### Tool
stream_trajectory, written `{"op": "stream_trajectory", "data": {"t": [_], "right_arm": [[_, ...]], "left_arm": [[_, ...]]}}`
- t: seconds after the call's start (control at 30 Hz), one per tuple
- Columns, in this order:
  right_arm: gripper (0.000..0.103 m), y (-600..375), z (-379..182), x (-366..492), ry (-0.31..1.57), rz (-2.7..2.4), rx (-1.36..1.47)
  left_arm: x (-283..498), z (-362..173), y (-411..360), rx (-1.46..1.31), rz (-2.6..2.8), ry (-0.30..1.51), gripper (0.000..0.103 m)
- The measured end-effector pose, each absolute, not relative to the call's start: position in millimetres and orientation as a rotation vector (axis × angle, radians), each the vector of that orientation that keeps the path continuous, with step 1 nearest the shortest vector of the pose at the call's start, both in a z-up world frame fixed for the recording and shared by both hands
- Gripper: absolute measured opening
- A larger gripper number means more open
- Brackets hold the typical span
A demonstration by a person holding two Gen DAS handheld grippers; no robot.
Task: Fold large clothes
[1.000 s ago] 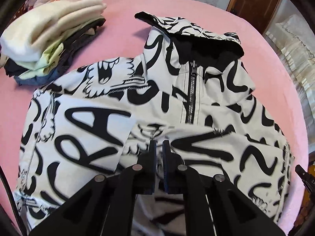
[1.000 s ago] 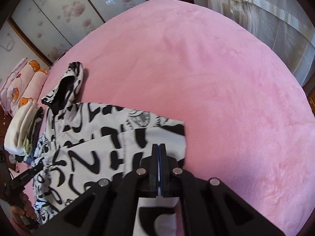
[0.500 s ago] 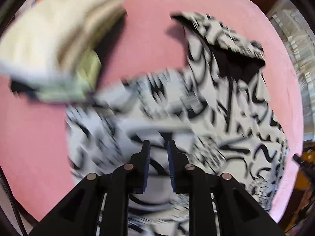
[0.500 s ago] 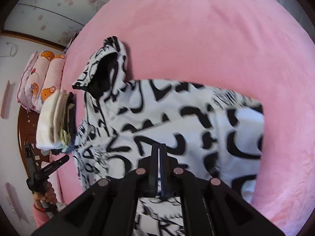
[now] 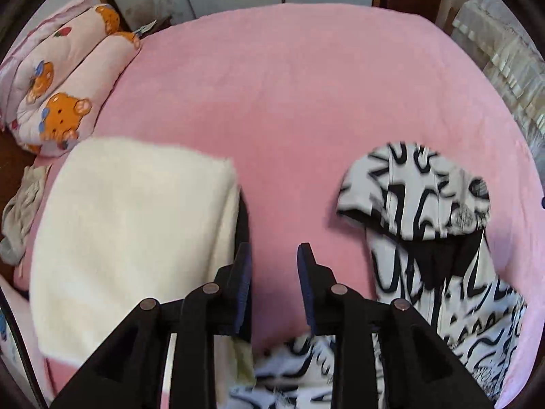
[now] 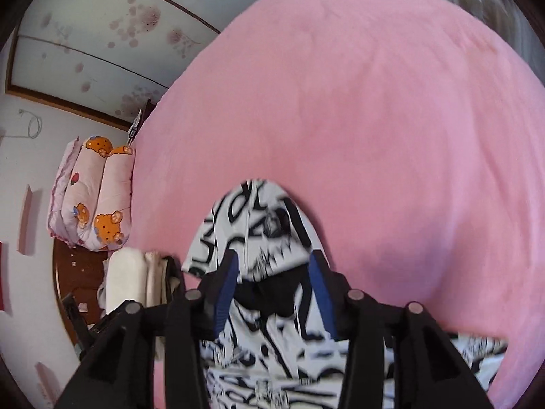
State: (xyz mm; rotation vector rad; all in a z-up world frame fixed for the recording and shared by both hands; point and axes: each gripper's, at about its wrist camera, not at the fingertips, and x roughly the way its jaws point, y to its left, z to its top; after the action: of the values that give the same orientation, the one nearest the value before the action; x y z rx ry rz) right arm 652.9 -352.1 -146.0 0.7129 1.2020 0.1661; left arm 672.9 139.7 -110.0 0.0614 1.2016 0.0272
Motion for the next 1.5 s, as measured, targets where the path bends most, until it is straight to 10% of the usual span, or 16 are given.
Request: {"op": "stream_trajectory", "data": {"t": [0.3, 0.87, 1.07, 1.5], "right_arm": [[0.044, -312, -206, 719, 1.185, 0.225, 0.508], [0.048, -283, -309, 753, 1.235, 0.362, 0.548], [0.014, -278, -304, 754, 1.217, 0.381, 0.575], [0.001, -283, -221, 717, 1.054, 0.468, 0.544]], "left_arm": [[744, -165, 115, -0.101, -0.124, 1.038, 0.06], [799, -300, 80, -0.231, -0.229, 1.202, 0.062], [806, -304, 65, -0.296, -0.303, 1.226, 0.01], [755, -204, 46, -0.252, -0.302, 1.023, 0.005]]}}
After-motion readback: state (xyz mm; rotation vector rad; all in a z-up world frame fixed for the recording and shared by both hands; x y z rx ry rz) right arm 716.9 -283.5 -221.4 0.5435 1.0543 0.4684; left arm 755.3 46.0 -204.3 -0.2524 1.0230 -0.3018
